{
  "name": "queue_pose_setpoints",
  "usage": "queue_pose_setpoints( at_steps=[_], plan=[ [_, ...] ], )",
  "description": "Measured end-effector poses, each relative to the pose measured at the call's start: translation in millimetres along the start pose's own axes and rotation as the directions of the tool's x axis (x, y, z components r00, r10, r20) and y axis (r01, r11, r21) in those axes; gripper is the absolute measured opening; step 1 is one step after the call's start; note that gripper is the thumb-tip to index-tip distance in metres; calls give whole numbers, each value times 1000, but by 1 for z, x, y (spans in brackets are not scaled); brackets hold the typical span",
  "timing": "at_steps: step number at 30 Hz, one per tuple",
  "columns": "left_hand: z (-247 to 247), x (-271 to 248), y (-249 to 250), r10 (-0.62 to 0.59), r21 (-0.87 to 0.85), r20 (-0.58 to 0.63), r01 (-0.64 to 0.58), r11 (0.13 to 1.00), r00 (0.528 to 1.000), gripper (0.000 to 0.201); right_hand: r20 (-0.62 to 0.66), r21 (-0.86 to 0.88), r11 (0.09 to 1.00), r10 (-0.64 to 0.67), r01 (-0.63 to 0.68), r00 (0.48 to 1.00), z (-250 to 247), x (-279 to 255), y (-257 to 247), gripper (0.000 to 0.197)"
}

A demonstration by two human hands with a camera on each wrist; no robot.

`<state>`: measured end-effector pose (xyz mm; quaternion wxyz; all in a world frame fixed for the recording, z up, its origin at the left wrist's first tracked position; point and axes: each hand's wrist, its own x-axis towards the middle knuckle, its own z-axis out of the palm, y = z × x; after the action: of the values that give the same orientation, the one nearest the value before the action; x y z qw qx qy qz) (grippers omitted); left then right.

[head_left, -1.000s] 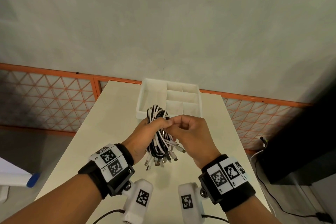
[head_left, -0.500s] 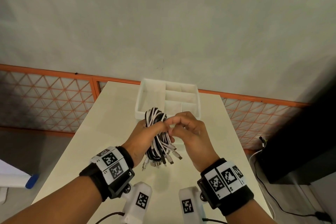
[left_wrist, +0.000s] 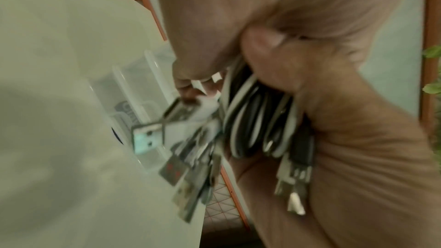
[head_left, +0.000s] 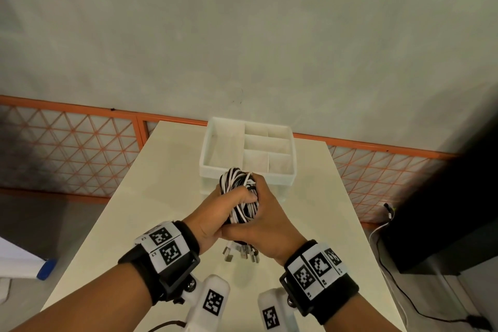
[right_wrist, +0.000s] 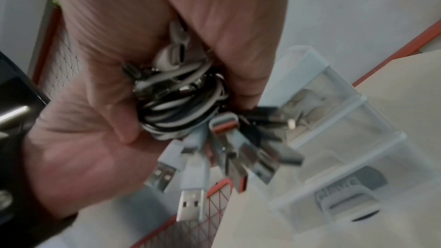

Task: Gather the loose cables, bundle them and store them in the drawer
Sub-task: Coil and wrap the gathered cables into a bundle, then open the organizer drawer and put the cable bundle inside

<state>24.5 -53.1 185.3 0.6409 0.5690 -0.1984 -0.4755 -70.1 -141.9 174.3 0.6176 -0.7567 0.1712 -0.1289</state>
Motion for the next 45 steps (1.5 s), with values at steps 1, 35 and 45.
queue_pose_setpoints(
  at_steps=[1,35,45],
  plan=[
    [0,0,0,-5,40,-6,5,999,1000,38,-12,-12,1000,12,-12,1000,0,0,3,82],
    [-42,34,-48,-317,369,-23,303,879,948,57,-173,-718,617,290,-322,941,-17,12,74,93],
    [-25,113,-68,-477,-215,-159,442,871,864,11,-273,-636,671,266,-380,925,-48,22,70,90]
  ],
)
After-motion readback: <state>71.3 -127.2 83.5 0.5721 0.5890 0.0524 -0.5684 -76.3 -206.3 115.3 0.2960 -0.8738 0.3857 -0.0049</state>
